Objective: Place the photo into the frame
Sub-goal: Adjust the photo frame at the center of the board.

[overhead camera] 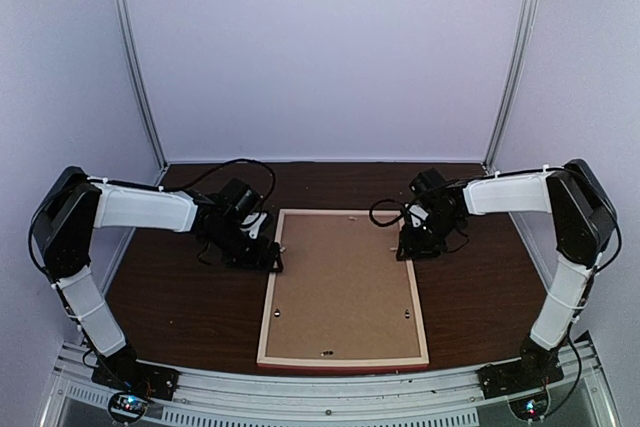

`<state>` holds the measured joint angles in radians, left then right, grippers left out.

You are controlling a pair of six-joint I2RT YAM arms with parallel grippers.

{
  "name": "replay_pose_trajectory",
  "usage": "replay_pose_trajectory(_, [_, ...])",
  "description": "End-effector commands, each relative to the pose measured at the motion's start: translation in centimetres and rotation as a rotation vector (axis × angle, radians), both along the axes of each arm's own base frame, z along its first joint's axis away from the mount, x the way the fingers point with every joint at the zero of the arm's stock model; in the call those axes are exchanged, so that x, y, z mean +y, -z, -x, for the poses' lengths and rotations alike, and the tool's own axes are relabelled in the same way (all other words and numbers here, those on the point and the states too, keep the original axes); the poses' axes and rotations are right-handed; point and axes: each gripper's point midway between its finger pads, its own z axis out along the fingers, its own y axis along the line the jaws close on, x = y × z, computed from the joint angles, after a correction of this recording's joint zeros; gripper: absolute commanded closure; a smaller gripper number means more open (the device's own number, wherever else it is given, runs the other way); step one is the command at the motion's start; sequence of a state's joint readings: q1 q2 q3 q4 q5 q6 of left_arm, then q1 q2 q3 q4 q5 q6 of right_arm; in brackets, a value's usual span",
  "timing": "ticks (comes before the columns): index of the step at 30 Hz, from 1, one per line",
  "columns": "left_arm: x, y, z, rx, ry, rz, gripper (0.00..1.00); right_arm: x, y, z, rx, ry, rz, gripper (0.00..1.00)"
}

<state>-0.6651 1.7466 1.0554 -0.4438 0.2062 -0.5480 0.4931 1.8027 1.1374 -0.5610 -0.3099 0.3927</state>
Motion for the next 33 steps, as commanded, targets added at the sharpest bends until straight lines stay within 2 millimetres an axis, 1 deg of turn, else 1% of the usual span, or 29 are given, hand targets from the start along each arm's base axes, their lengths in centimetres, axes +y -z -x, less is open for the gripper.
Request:
replay_pose_trajectory(1, [0.4,-0.4,-1.2,-0.056,0.012,-0.065,0.17,0.6,0.1,-0.6,-0.004,-0.011,-0.015,0.57])
replay_pose_trajectory(5, [0.6,-0.2,-1.3,-0.058,0.023,-0.084,0.18,0.7,0.2,-0.6,-0.009,-0.034,-0.016,0.58])
replay_pose_trajectory(11, [0.4,0.5,-1.7,-0.052,0.028,-0.098,0.32,0.9,0.4,-0.6,-0.007,-0.047,-0.032,0.57])
replay_pose_trajectory(14, [-0.1,0.7,-1.9,-0.046,0.037,-0.096,0.39,1.1,0.5,-0.6,-0.004,-0.046,-0.047,0.57])
replay_pose_trajectory(19, [-1.1,0.9,-2.0,-0.027,0.048,-0.078,0.45,1.5,0.7,-0.3,0.010,-0.038,-0.082,0.57])
replay_pose_trajectory(22, [-1.1,1.4,-2.0,-0.011,0.038,-0.080,0.48,1.7,0.9,-0.2,0.017,-0.032,-0.099,0.57])
replay_pose_trajectory(27, [-1.2,2.2,-1.8,0.015,0.025,-0.087,0.58,1.8,0.9,-0.1,0.022,-0.029,-0.105,0.57])
replay_pose_trajectory(33, [-1.1,2.3,-1.4,0.038,0.002,-0.079,0.68,2.6,1.2,0.1,0.037,-0.020,-0.149,0.57])
